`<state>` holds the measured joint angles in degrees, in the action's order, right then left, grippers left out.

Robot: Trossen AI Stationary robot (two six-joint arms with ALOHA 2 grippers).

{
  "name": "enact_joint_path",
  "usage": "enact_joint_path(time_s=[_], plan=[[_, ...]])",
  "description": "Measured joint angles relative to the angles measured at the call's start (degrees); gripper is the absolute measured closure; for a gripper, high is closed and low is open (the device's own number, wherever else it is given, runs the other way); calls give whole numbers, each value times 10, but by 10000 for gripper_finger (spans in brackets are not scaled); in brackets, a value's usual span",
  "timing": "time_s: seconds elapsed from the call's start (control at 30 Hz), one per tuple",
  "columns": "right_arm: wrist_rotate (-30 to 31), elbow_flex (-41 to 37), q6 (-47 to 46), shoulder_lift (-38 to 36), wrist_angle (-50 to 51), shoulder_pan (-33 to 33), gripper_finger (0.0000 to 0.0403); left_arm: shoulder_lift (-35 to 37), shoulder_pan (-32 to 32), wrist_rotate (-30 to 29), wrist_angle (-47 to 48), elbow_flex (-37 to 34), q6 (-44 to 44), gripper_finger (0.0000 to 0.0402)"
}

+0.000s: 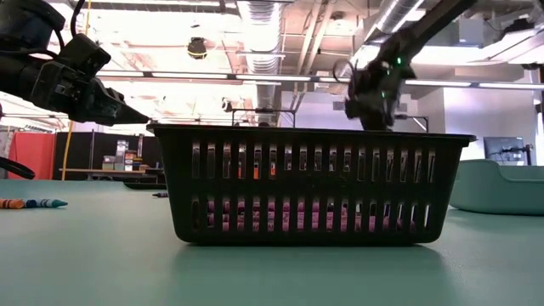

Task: Sort crayons
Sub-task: Put the purple crayon into the black bin

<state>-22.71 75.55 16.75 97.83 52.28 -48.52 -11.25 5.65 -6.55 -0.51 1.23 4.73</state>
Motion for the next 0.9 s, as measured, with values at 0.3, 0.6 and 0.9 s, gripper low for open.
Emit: enact_joint_path(time_s=[0.3,0.6,0.9], plan=[[-1,0,-49,-64,-16,243,398,0,0,-1,0,0,0,348],[75,0,-126,-55,-165,560,398,0,0,-1,0,0,0,348],[97,1,-190,12,-365,716,398,0,0,-1,0,0,0,348]])
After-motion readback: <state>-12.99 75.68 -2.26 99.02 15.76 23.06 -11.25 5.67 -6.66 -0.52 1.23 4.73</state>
